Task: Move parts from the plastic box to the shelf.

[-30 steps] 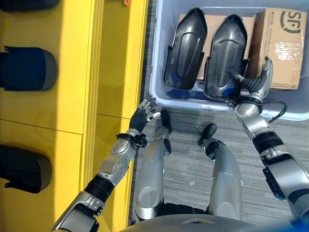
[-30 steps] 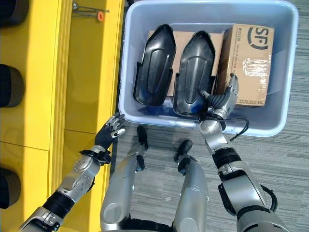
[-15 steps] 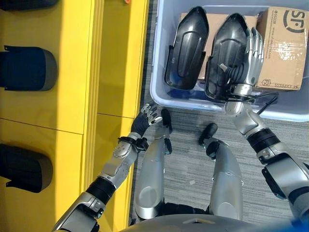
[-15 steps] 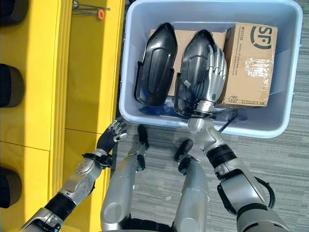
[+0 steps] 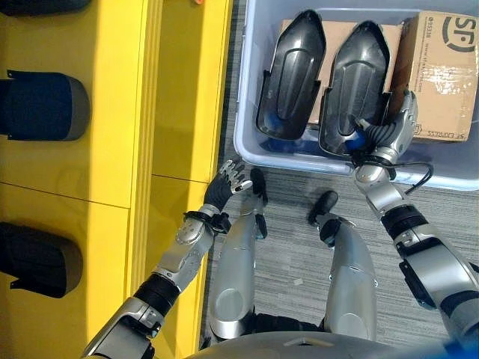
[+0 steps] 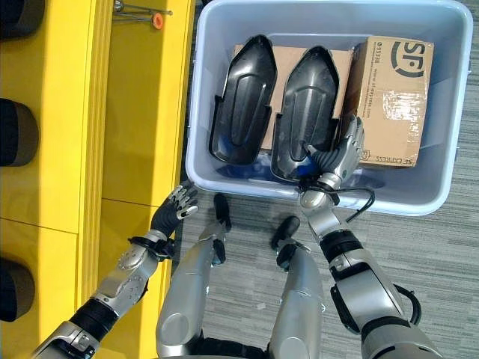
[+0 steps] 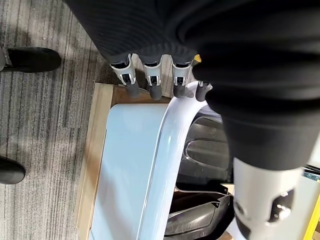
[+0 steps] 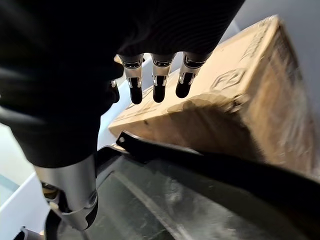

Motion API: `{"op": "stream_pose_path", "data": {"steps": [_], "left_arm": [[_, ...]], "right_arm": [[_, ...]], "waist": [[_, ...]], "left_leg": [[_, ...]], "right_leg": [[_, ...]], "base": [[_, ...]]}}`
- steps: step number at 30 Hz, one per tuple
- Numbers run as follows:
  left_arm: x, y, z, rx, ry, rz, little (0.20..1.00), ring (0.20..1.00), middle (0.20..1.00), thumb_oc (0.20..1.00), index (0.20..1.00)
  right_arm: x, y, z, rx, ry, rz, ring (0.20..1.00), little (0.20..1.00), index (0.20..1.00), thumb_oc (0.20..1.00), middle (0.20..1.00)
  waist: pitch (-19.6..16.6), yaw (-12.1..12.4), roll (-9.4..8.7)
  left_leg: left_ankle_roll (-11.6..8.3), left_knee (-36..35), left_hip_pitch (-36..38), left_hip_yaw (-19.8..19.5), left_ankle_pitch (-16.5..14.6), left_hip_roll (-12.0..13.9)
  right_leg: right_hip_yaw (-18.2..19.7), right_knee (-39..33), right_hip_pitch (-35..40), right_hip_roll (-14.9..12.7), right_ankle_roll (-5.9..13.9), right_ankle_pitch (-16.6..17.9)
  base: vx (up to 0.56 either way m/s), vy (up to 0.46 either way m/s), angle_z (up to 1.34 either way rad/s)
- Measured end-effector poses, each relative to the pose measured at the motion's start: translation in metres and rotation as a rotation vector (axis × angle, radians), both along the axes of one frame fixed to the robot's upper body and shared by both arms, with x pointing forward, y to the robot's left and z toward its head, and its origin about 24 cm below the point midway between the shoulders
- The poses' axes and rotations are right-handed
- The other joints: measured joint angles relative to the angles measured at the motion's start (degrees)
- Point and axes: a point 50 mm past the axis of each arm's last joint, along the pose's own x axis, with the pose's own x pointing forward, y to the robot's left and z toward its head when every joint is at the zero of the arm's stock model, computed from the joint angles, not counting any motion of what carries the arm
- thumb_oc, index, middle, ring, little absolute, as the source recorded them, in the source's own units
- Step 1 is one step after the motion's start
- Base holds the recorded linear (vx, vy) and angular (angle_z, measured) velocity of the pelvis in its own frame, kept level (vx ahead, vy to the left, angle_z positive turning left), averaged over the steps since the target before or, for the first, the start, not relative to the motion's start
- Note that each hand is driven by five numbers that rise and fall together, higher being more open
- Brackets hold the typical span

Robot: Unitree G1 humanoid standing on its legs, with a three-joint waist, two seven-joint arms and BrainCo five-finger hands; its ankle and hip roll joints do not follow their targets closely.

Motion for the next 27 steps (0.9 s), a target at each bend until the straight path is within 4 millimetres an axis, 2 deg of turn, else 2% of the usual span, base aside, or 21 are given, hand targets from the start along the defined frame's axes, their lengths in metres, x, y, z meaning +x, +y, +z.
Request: {"op": "stream_pose_path", "data": {"steps": [3, 7, 10, 12, 14, 16, 18, 20, 27], "left_arm": [[0.000, 0.000, 0.000, 0.000, 0.001, 0.001, 1.000, 1.000, 1.000, 1.000, 1.000], [0.001, 0.002, 0.001, -0.002, -0.002, 0.009, 1.000, 1.000, 1.000, 1.000, 1.000], [0.002, 0.002, 0.004, -0.013, -0.024, 0.034, 1.000, 1.000, 1.000, 1.000, 1.000], [0.003, 0.002, 0.005, -0.014, -0.025, 0.045, 1.000, 1.000, 1.000, 1.000, 1.000], [0.003, 0.002, 0.005, -0.014, -0.023, 0.052, 1.000, 1.000, 1.000, 1.000, 1.000], [0.002, 0.002, 0.004, -0.013, -0.018, 0.053, 1.000, 1.000, 1.000, 1.000, 1.000], [0.001, 0.001, 0.002, -0.017, -0.009, 0.046, 1.000, 1.000, 1.000, 1.000, 1.000], [0.001, 0.001, 0.002, -0.017, -0.007, 0.043, 1.000, 1.000, 1.000, 1.000, 1.000], [0.001, -0.002, 0.001, -0.006, -0.002, 0.002, 1.000, 1.000, 1.000, 1.000, 1.000]], "right_arm": [[0.000, 0.001, 0.001, -0.006, -0.003, 0.002, 1.000, 1.000, 1.000, 1.000, 1.000], [-0.003, 0.007, 0.016, -0.166, -0.124, -0.061, 1.000, 1.000, 1.000, 1.000, 1.000], [-0.006, 0.020, 0.049, -0.227, -0.296, -0.027, 1.000, 1.000, 1.000, 1.000, 1.000], [-0.014, 0.037, 0.071, -0.237, -0.420, 0.045, 1.000, 1.000, 1.000, 1.000, 1.000], [-0.018, 0.049, 0.080, -0.238, -0.437, 0.131, 1.000, 1.000, 1.000, 1.000, 1.000], [-0.014, 0.050, 0.068, -0.236, -0.353, 0.160, 1.000, 1.000, 1.000, 1.000, 1.000], [-0.006, 0.039, 0.034, -0.191, -0.149, 0.145, 1.000, 1.000, 1.000, 1.000, 1.000], [-0.004, 0.020, -0.003, -0.114, 0.047, 0.093, 1.000, 1.000, 1.000, 1.000, 1.000], [0.010, 0.005, 0.002, -0.065, 0.101, 0.040, 1.000, 1.000, 1.000, 1.000, 1.000]], "waist": [[0.0, 0.1, 0.00], [0.0, 0.2, 0.01], [0.1, 0.3, 0.23], [0.1, 0.4, 0.22], [0.1, -0.1, 0.22], [0.1, -0.2, 0.18], [0.1, -0.1, 0.15], [0.1, -0.1, 0.15], [0.1, 0.8, 0.17]], "left_leg": [[-0.02, -0.1, -0.1, 0.0, 0.0, -0.1], [0.00, -0.1, -0.4, 0.0, 0.0, -0.1], [0.24, 0.7, -2.4, -0.1, 0.2, 0.2], [0.24, 0.8, -2.5, 0.0, 0.1, 0.3], [0.09, 0.7, -2.4, 0.0, 0.0, 0.3], [-0.09, 0.6, -2.1, 0.0, -0.1, 0.2], [0.21, 0.6, -1.1, 0.0, 0.1, 0.1], [0.18, 0.6, -1.1, 0.0, 0.0, 0.1], [-0.29, 0.7, -1.2, -0.5, 0.2, 0.3]], "right_leg": [[0.0, 0.1, -0.1, -0.1, -0.02, -0.1], [0.0, 0.2, -0.5, -0.1, -0.08, -0.2], [-0.1, 0.3, -2.1, 0.1, -0.40, 0.1], [0.0, 0.2, -2.3, 0.2, -0.50, 0.2], [0.0, 0.2, -2.3, 0.2, -0.46, 0.2], [0.1, 0.3, -2.1, 0.1, -0.25, 0.1], [0.1, 0.4, -1.0, 0.0, -0.20, 0.1], [0.1, 0.4, -1.0, 0.0, -0.17, 0.0], [-0.2, 1.1, -1.1, 0.0, 0.02, -0.4]], "base": [[0.00, 0.000, 0.00], [-0.02, 0.005, 0.00], [-0.04, 0.035, -0.02], [0.00, 0.000, 0.00], [0.07, 0.013, -0.01], [0.03, -0.001, 0.00], [0.00, -0.016, 0.01], [-0.01, -0.072, 0.01], [0.00, -0.036, 0.02]]}}
